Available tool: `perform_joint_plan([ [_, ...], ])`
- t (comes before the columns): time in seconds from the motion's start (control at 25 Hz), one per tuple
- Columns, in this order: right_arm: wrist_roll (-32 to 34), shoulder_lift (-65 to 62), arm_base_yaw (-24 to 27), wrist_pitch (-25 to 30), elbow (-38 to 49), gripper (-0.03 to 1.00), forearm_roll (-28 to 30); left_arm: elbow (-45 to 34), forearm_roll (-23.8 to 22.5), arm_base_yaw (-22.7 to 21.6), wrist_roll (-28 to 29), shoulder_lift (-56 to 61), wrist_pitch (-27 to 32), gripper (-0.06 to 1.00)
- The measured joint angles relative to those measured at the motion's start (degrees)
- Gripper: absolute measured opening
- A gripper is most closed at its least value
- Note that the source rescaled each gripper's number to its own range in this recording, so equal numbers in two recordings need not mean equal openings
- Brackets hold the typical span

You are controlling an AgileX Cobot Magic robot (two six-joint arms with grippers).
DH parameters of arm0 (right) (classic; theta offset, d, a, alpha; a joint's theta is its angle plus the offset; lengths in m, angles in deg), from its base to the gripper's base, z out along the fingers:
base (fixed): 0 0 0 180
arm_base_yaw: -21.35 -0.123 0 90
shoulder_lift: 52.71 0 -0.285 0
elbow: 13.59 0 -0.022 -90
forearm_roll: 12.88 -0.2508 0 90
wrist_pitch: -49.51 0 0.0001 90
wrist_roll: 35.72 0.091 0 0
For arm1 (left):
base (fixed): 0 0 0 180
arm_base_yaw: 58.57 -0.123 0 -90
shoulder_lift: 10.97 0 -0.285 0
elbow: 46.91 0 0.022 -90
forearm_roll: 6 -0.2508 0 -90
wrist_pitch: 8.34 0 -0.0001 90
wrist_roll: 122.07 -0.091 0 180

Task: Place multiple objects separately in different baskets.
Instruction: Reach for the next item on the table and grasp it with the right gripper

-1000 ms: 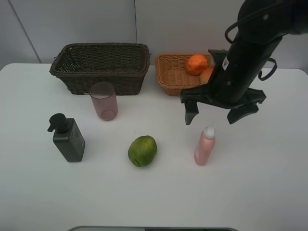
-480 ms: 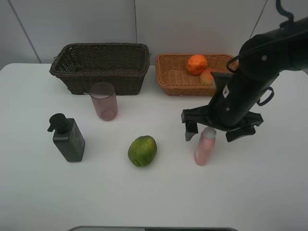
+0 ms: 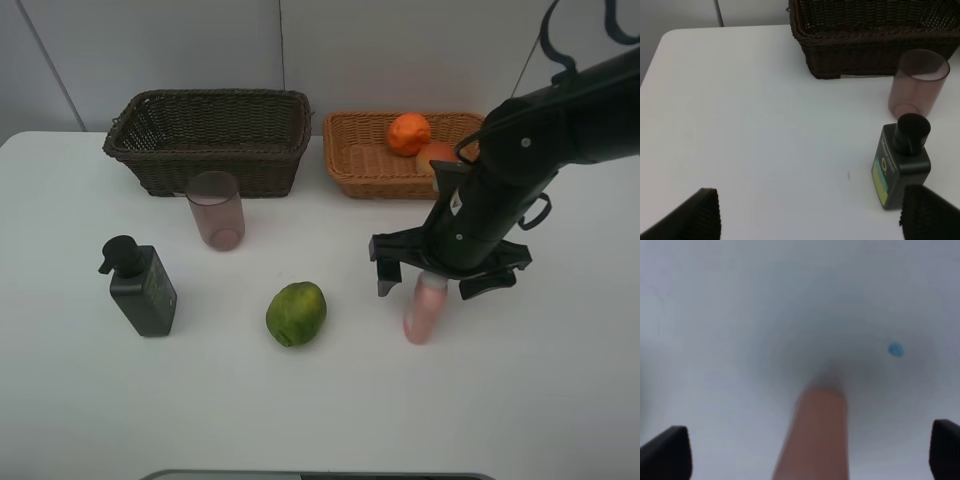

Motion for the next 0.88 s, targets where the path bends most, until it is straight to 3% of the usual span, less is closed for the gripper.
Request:
perform_joint_plan([
  [0.32, 0.0, 0.5, 0.0, -0.1, 0.0, 1.00, 1.6, 0.0, 0.0, 0.0, 0.0, 0.0, 0.0, 0.93],
  [0.4, 0.0, 0.5, 0.0, 0.1, 0.0, 0.95, 1.8, 0.0, 0.0, 0.0, 0.0, 0.0, 0.0, 0.93],
  [0.48, 0.0, 0.5, 0.0, 0.4, 0.0, 0.79, 1.8, 0.0, 0.0, 0.0, 0.0, 0.0, 0.0, 0.93],
  [0.56, 0.0, 0.5, 0.0, 0.9, 0.0, 0.51, 1.9, 0.0, 0.0, 0.0, 0.0, 0.0, 0.0, 0.93],
  [0.64, 0.0, 0.5, 0.0, 1.1, 0.0, 0.13, 1.9, 0.0, 0.0, 0.0, 0.0, 0.0, 0.0, 0.93],
  [0.68, 0.0, 0.5, 0.0, 1.3, 0.0, 0.00, 1.9, 0.0, 0.0, 0.0, 0.0, 0.0, 0.0, 0.93],
  [0.88, 0.0, 0.5, 0.0, 1.4, 0.0, 0.01, 1.9, 0.0, 0.0, 0.0, 0.0, 0.0, 0.0, 0.93],
])
